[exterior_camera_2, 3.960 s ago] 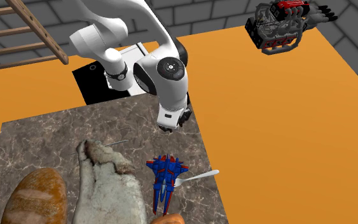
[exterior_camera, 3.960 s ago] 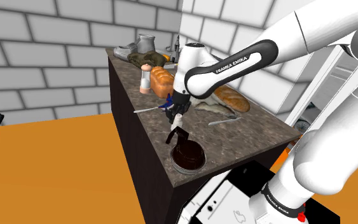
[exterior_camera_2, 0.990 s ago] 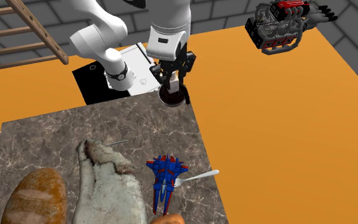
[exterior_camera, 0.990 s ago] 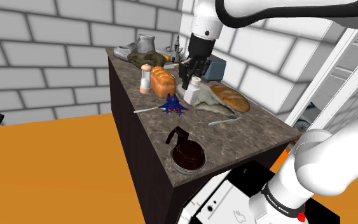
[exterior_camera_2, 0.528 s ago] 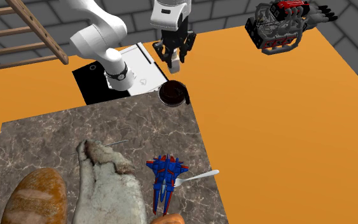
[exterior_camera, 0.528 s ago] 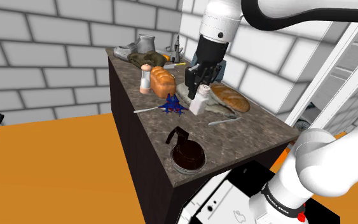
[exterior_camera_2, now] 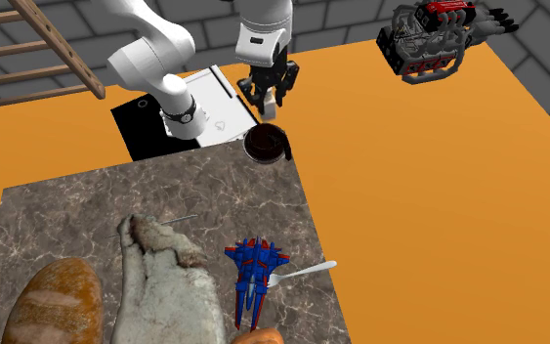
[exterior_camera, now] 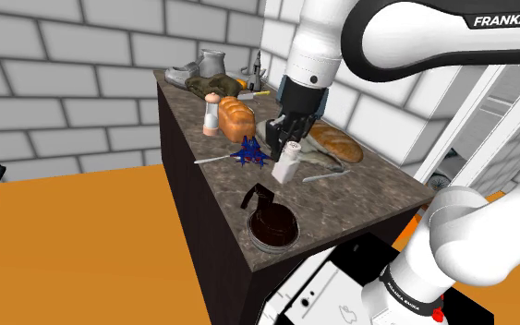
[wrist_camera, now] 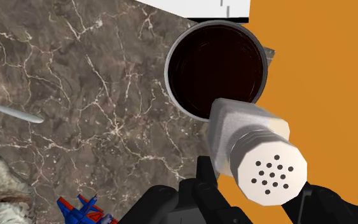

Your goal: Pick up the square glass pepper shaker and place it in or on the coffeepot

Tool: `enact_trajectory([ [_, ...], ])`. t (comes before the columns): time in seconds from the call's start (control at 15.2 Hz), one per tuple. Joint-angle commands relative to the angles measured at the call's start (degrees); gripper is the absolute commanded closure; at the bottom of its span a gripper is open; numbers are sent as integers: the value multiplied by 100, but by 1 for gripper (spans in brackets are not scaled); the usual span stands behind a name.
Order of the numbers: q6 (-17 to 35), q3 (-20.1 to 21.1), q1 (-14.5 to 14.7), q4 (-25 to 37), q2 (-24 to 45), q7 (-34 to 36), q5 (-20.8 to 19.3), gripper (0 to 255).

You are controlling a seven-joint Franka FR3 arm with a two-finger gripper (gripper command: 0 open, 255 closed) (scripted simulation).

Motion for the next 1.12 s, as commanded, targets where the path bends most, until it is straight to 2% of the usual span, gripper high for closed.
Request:
enact_trajectory([
  [0.0,151,16,12,-163,-15,7,16,255],
  [0.4,657,78,29,-614,40,30,48,255],
  [0.92,656,78,29,-614,40,30,48,255],
  [0.99,656,78,29,-614,40,30,48,0],
  [1.06,656,78,29,-614,40,30,48,0],
])
